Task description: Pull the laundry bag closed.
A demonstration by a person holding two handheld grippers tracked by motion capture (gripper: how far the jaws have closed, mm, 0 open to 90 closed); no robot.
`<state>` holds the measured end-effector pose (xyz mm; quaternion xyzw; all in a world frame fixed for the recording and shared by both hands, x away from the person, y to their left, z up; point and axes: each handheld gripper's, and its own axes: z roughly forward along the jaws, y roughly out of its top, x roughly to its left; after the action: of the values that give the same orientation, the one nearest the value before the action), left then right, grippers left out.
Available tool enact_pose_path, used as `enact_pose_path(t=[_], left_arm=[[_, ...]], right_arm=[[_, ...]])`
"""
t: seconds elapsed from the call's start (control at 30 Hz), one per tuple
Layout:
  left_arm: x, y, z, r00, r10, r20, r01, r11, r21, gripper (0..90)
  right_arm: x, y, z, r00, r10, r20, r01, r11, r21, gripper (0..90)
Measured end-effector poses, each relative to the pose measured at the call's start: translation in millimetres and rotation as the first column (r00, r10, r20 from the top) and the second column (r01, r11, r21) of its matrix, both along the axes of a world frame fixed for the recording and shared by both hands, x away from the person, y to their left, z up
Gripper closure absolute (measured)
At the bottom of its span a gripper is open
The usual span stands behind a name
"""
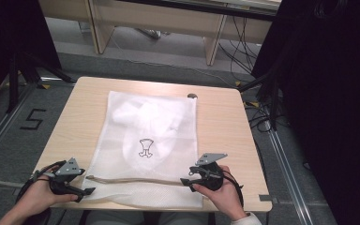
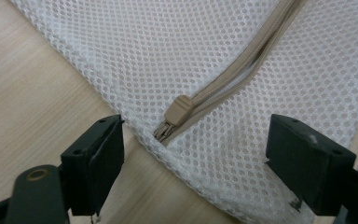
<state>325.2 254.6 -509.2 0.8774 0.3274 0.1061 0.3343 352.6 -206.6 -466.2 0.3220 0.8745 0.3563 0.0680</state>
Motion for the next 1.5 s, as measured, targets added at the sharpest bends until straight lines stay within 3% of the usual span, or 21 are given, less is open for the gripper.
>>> enact_pose_path(t=[0.03, 0.07, 0.1, 0.17, 0.3, 0.33, 0.37, 0.77, 0.8, 1.07, 1.37, 1.47, 1.5], left_arm=[[0.0, 0.0, 0.0, 1.0, 0.0, 0.0, 0.0, 1.0, 0.0, 18.7], [-0.4, 0.1, 0.2, 1.0, 0.0, -0.003, 0.0, 1.0, -0.008, 18.7], [-0.5, 0.1, 0.7, 1.0, -0.006, -0.006, 0.006, 1.0, 0.0, 18.6], [-0.5, -0.3, -0.2, 1.0, 0.001, -0.009, -0.001, 1.0, 0.002, 18.7], [0.4, 1.1, 0.1, 0.9999, -0.011, -0.007, 0.011, 0.9999, -0.002, 18.8], [0.4, 1.1, 0.1, 0.9999, -0.011, -0.007, 0.011, 0.9999, -0.002, 18.8], [-0.4, 0.5, -0.8, 0.9998, 0.005, -0.021, -0.005, 0.9999, -0.015, 18.9], [-0.3, 0.5, -0.9, 0.9997, -0.002, -0.026, 0.001, 0.9997, -0.023, 19.3], [-0.5, 0.5, -1.0, 0.9996, 0.001, -0.029, -0.002, 0.9997, -0.026, 19.4], [-0.2, 0.5, -1.2, 0.9995, 0.001, -0.031, -0.002, 0.9996, -0.029, 19.6], [0.0, 0.5, -1.2, 0.9993, -0.005, -0.038, 0.004, 0.9995, -0.033, 19.9], [0.7, 1.1, -0.7, 0.9995, -0.02, -0.026, 0.019, 0.9994, -0.028, 19.9], [0.7, 1.1, -0.7, 0.9995, -0.02, -0.026, 0.019, 0.9994, -0.028, 19.9]], right_arm=[[0.0, 0.0, 0.0, 1.0, 0.0, 0.0, 0.0, 1.0, 0.0, 41.7], [-0.5, 2.4, -1.3, 1.0, -0.003, -0.001, 0.003, 1.0, 0.029, 43.0], [-0.1, 6.0, -2.2, 0.9997, 0.024, 0.008, -0.025, 0.999, 0.042, 47.0], [0.2, 6.8, 0.1, 0.9989, 0.045, -0.015, -0.045, 0.998, 0.033, 47.9], [0.9, 21.4, 2.7, 0.9937, 0.103, 0.042, -0.105, 0.994, 0.039, 53.9], [0.1, 25.0, 3.5, 0.9942, 0.101, 0.037, -0.102, 0.994, 0.041, 55.0], [0.9, 27.9, 4.7, 0.9922, 0.118, 0.041, -0.119, 0.992, 0.032, 55.6], [7.8, 72.0, 5.4, 0.9824, 0.177, 0.059, -0.179, 0.983, 0.029, 55.9], [9.5, 78.5, 4.9, 0.9766, 0.202, 0.075, -0.204, 0.978, 0.03, 56.3], [13.6, 96.9, 5.2, 0.9692, 0.234, 0.076, -0.236, 0.971, 0.022, 57.4], [17.4, 111.0, 8.7, 0.9678, 0.245, 0.06, -0.245, 0.969, 0.009, 60.1], [20.4, 118.8, 10.1, 0.9613, 0.269, 0.059, -0.27, 0.963, 0.001, 62.6], [19.9, 121.2, 10.2, 0.9647, 0.259, 0.05, -0.259, 0.966, 0.008, 63.0]])
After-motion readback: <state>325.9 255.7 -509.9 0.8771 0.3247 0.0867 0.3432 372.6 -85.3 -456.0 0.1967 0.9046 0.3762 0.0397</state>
